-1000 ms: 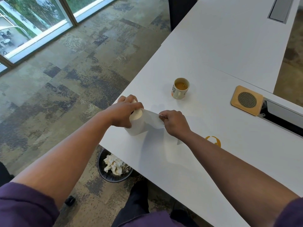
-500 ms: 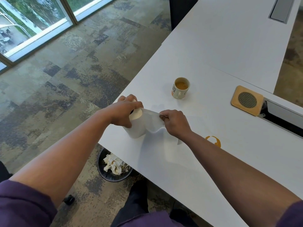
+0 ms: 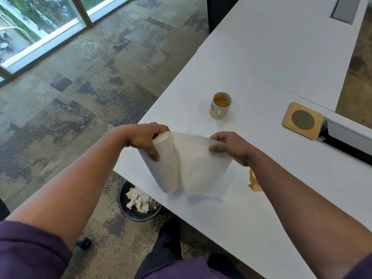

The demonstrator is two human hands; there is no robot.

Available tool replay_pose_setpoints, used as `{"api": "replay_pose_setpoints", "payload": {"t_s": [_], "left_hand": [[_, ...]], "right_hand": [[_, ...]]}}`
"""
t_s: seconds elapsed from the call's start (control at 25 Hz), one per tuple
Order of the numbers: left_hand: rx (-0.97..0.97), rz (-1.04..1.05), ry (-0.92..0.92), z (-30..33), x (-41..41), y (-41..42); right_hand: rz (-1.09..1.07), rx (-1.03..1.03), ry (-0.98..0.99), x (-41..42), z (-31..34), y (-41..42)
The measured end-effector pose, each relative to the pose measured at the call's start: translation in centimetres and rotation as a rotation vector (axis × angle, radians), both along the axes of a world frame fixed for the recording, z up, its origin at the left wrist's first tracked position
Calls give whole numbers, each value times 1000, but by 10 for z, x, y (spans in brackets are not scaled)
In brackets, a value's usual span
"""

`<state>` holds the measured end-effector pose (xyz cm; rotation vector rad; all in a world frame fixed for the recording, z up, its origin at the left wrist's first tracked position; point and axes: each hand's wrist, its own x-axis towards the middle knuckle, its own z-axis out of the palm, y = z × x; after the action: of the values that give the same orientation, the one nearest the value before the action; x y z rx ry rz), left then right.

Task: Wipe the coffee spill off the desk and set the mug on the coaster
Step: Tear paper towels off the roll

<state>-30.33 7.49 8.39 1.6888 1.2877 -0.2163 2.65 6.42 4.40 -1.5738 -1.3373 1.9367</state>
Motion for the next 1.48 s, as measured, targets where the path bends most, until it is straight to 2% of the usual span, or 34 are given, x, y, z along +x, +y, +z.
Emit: {"api": "replay_pose_setpoints", "payload": {"t_s": [0.16,0.32,0.44,0.64,1.0,1.28,1.48], "left_hand": [[-60,46,-81,2,-5,0],[-125,84,-186,3,-9,-2],[-146,97,-232,5,-10,-2],[-178,111,-281,4,-15,-1],[-219,138,-332,0,-21,-4],[-268,184,-325,0,-18,-5],[-267,224,-245,-3,-13,-8]], "right_hand": [[-280,-141,251,14,-23,-14],[-296,-245,404,20,-39,-30],[-305,-274,405,21,-43,-34],[-444,-260,378,29,-45,-28],[-505,-187,307,39,-51,-26],[-533,-114,193,42,-59,-27],[-467,-123,209,43,-57,-34]]}}
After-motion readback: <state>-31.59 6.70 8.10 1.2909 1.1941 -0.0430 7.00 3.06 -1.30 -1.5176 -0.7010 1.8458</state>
